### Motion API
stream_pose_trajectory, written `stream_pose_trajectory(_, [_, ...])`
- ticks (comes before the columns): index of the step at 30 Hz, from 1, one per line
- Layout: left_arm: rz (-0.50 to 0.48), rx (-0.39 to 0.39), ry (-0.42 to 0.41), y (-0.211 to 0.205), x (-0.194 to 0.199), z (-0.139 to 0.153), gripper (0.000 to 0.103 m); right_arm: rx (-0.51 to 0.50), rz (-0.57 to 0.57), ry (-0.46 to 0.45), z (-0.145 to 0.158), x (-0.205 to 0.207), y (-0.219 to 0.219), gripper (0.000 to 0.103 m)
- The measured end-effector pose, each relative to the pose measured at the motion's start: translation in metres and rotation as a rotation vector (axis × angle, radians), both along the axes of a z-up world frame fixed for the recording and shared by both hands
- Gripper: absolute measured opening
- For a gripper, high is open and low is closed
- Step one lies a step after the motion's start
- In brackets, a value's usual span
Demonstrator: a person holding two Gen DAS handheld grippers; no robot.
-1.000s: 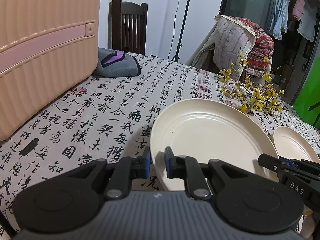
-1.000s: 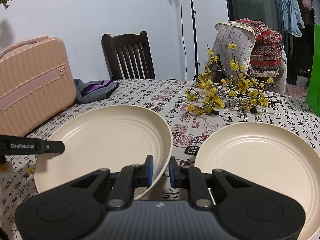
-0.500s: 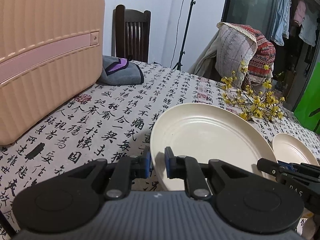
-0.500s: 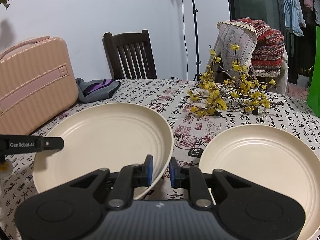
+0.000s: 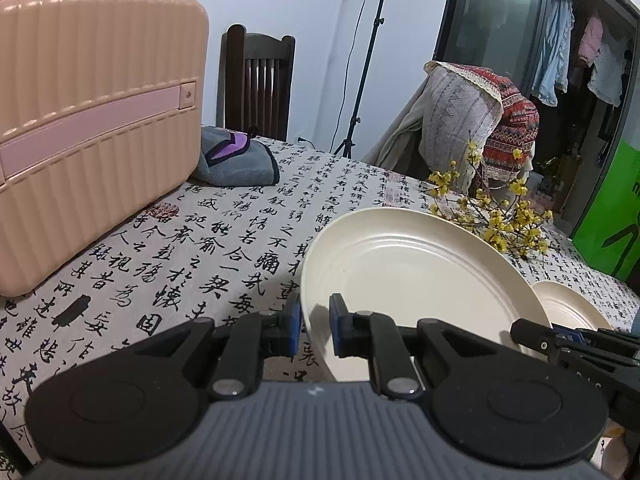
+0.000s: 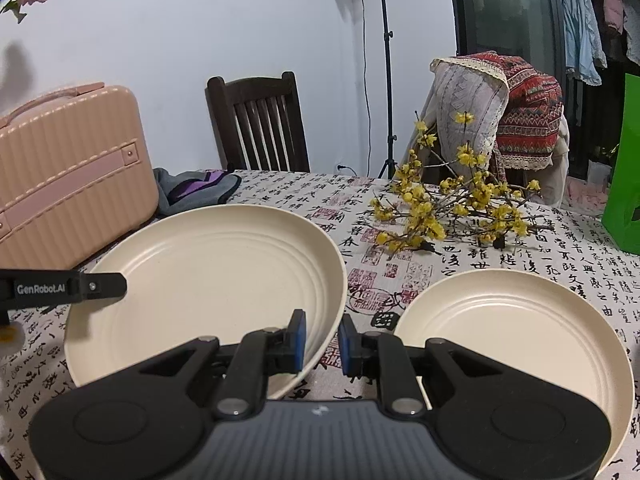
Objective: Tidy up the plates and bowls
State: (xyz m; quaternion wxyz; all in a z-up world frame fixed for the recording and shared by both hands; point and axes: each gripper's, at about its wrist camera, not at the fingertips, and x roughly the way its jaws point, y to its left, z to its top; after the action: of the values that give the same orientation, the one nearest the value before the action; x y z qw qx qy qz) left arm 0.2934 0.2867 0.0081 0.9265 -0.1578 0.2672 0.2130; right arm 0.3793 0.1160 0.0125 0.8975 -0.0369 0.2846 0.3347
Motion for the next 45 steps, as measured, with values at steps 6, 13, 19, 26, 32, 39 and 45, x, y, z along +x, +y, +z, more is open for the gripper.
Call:
stream_pose_trajectory(6, [0.0,-0.008,-0.018,0.0,-0.004,0.004,0.015,-0.002,0.001,-0.016,0.007,-0.006,-0.003,0.016])
stream_pose_trajectory(13, [-0.015,0.002,-0.039,-0.006,-0.01,0.011,0.015,-0.001,-0.011,-0.019,0.015,-0.012,-0.009,0.017])
stream_pose_trajectory(19, [-0.023,0.009,-0.059,-0.01,-0.02,0.022,0.015,0.015,-0.017,-0.024,0.024,-0.02,-0.015,0.017])
stream_pose_trajectory(26, [-0.031,0.016,-0.062,-0.016,-0.029,0.034,0.015,0.027,-0.027,-0.031,0.037,-0.03,-0.022,0.016])
stream_pose_trajectory(32, [-0.031,0.021,-0.069,-0.02,-0.041,0.045,0.015,0.042,-0.02,-0.03,0.044,-0.041,-0.029,0.017])
stream_pose_trajectory(39, [-0.032,0.044,-0.086,-0.03,-0.054,0.059,0.015,0.053,-0.024,-0.038,0.056,-0.054,-0.036,0.017])
stream_pose_trajectory(45, [-0.042,0.049,-0.108,-0.039,-0.064,0.069,0.015,0.066,-0.036,-0.047,0.065,-0.063,-0.046,0.017])
